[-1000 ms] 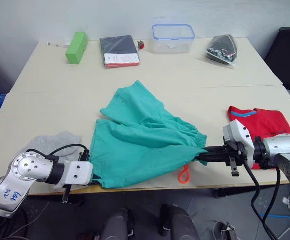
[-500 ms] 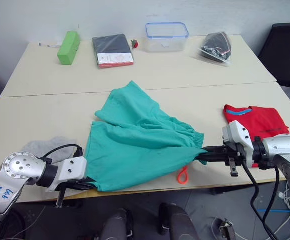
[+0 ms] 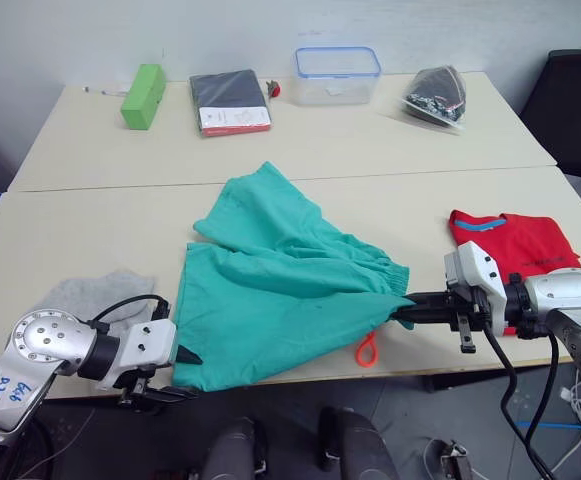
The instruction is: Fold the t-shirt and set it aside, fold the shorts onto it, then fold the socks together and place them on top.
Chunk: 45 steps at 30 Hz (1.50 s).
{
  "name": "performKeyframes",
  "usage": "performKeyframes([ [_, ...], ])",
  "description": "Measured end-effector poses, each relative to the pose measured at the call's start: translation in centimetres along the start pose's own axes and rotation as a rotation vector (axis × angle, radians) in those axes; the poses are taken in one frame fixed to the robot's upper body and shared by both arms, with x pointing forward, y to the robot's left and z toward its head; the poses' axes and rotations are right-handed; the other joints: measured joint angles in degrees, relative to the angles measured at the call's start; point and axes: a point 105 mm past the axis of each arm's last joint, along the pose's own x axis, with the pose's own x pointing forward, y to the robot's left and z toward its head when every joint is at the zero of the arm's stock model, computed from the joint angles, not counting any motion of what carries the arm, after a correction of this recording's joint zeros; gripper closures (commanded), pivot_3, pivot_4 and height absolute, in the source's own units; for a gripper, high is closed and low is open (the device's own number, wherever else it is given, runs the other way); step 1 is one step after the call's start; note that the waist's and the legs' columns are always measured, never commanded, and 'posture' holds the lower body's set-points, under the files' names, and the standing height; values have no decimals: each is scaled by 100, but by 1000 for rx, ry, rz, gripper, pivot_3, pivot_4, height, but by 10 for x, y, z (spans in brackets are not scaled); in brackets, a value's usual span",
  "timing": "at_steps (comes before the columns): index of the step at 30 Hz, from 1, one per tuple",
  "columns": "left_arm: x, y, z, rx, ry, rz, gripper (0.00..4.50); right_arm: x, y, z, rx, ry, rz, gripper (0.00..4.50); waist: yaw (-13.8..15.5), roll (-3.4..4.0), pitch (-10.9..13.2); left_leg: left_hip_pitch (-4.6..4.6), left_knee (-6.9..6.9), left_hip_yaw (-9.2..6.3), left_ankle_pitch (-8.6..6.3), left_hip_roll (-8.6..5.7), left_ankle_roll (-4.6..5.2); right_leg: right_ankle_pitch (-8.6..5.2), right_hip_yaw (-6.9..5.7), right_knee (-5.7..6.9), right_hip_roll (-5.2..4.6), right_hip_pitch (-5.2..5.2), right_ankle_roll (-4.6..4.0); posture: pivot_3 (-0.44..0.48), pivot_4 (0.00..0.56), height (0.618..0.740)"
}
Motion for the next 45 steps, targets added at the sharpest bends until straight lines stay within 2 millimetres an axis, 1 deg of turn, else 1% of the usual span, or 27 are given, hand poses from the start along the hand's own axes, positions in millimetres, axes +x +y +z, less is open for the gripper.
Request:
performKeyframes([
  [3,1,-1,0,4,4,-5,1866,0,0,0,0,0,-1,4500,0,0,0,0,0,0,0,0,0,0,0,0,0,0,0,0,150,740],
  [4,1,0,-1,9,9,-3,2046,0,0,0,1,0,-1,4500,-1,0,0,0,0,0,0,0,0,0,0,0,0,0,0,0,150,740],
  [6,0,1,-1,17,17,7,2459,0,0,0,2,1,-2,4500,0,0,0,0,0,0,-1,0,0,0,1,0,0,0,0,0,150,740],
  [12,1,1,-5,51,51,6,4363,0,0,0,5,2,-3,4500,0,0,0,0,0,0,-1,0,0,0,0,-1,0,0,0,0,150,740],
  [13,1,1,-5,55,56,7,4482,0,0,0,5,2,-3,4500,0,0,0,0,0,0,-1,0,0,0,1,-1,0,0,0,0,150,740],
  [21,0,0,-7,44,54,1,4482,0,0,0,3,3,-4,4500,-2,0,0,0,0,0,-1,1,0,0,1,0,0,-1,0,0,150,740],
  [23,-1,-6,-8,-7,52,-30,4482,0,-1,0,-14,6,-8,4500,-14,0,0,0,0,1,-1,1,0,0,2,0,1,-2,-1,0,150,740],
  [25,-3,-23,-9,-75,67,-122,4482,0,1,-2,-27,12,-6,4500,-17,-1,0,-1,-1,2,-1,3,-1,-1,3,1,4,-4,-2,0,150,740],
  [27,-7,-41,-5,-120,73,-219,4482,1,7,-7,-20,20,16,4500,-10,-1,0,-2,-1,2,-2,2,-2,-2,2,0,4,-5,-4,0,150,740],
  [29,-12,-50,0,-141,80,-260,4482,2,14,-11,-19,23,39,4500,3,0,1,-2,0,2,-1,0,-2,-3,1,0,2,-4,-5,0,150,740],
  [35,-25,-59,9,-191,78,-316,4482,7,33,-18,-57,40,88,4500,9,1,1,1,0,1,-10,1,-21,-3,-2,-3,3,0,-5,0,150,740],
  [37,-29,-60,14,-219,50,-329,4482,7,44,-22,-41,53,127,4500,10,1,1,-1,0,0,-8,4,-18,-4,-4,-4,8,-1,-7,0,150,740],
  [39,-34,-56,23,-237,0,-329,4482,5,54,-23,-18,47,162,4500,23,0,1,-1,0,-2,-7,5,-15,-5,-6,-5,10,0,-8,0,150,740],
  [42,-49,-37,45,-228,-88,-279,4482,1,60,-17,30,16,186,4500,44,-1,1,2,1,-5,-5,4,-20,-4,-6,-4,10,7,-7,0,150,740],
  [43,-57,-26,54,-230,-130,-253,4482,-1,61,-14,66,-3,185,4500,64,0,1,5,1,-6,-4,3,-22,-4,-6,-2,10,9,-7,0,150,740],
  [44,-67,-10,66,-219,-174,-215,4482,-2,59,-12,112,-24,177,4500,96,-1,1,7,2,-6,-2,2,-24,-3,-7,2,12,8,-8,0,150,740],
  [45,-74,0,74,-206,-199,-185,4482,-3,57,-10,132,-36,170,4500,114,-3,1,5,3,-6,-1,3,-26,-1,-10,-1,21,7,-11,0,150,740],
])
